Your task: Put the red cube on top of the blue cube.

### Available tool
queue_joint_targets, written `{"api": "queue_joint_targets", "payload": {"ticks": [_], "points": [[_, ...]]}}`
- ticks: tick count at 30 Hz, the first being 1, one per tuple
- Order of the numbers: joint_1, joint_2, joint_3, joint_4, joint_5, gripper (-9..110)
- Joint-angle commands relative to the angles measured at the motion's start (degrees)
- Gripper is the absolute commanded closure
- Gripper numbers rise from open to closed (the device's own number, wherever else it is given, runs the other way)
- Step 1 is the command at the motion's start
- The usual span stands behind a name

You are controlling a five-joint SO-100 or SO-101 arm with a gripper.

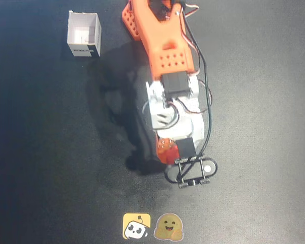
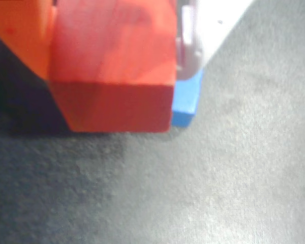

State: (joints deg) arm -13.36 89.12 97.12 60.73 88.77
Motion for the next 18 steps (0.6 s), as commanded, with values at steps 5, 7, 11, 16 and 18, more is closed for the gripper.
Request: {"api": "queue_joint_targets", "payload": {"ticks": [5,7,11,16,18], "points": [[-0.44,-3.25,-3.78,-2.29,0.70,97],[-0.35,-3.78,-4.57,-2.29,0.62,97],[-0.44,-2.64,-2.99,-2.02,0.79,97],[-0.44,3.25,2.37,-1.67,0.97,97],[-0.62,4.83,4.04,-1.58,0.97,97]]}}
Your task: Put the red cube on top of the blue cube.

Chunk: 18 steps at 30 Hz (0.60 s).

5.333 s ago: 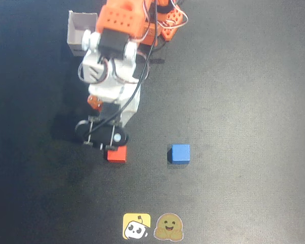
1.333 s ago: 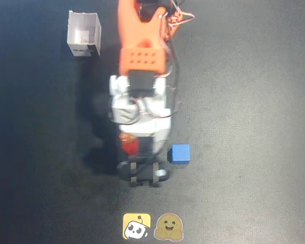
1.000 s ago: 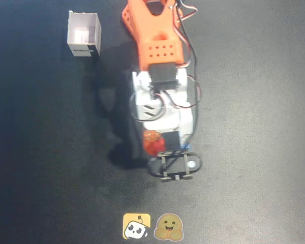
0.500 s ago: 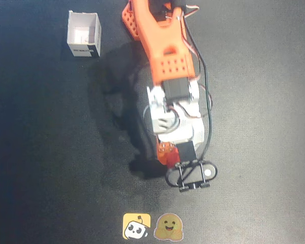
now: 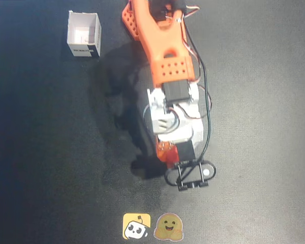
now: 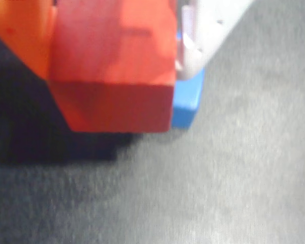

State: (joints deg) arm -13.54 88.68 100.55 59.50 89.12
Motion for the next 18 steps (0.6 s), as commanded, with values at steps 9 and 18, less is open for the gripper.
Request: {"api": "queue_joint_targets", "payload": {"ticks": [9,18], "points": [[-1.58,8.79,9.40,-6.24,0.53,97],[-2.29,8.44,9.67,-6.68,-3.43,97]]}}
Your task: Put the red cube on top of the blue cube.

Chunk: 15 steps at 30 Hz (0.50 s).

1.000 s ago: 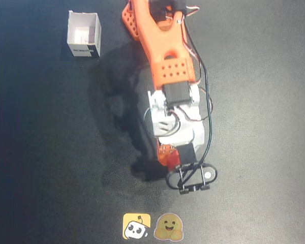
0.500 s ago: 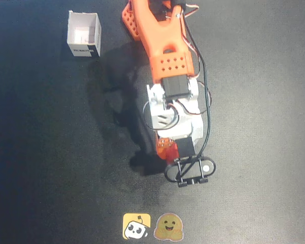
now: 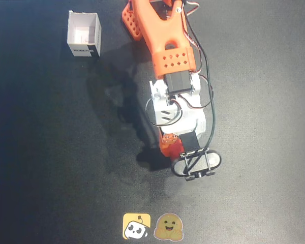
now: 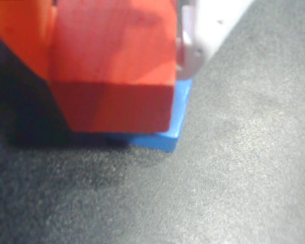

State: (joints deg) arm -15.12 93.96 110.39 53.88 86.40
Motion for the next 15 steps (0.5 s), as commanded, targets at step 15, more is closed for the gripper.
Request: {"api": "queue_joint_targets", "payload": {"ticks": [15], "points": [[-1.58,1.49,0.18,-0.53,10.81,97]]}}
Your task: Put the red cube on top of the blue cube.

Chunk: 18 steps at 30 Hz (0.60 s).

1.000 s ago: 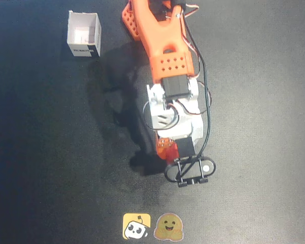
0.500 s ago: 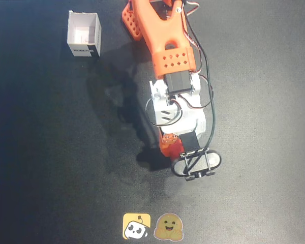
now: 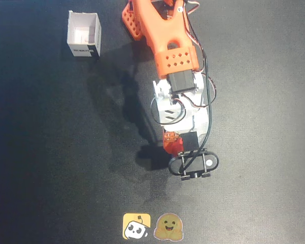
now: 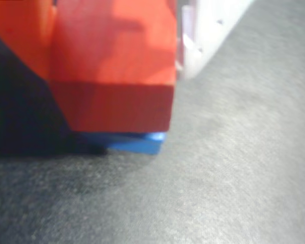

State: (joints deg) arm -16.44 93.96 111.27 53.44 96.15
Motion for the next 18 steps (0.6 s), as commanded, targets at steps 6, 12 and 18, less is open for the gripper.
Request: {"api": "queue_joint_targets", "payload": {"ticks": [6,12,18], "points": [[-0.53,0.88,-0.70,-0.18,1.41,97],[-0.79,-0.09,0.53,-1.93,1.32,97],[-0.79,-0.35,0.79,-2.02,1.32,95]]}}
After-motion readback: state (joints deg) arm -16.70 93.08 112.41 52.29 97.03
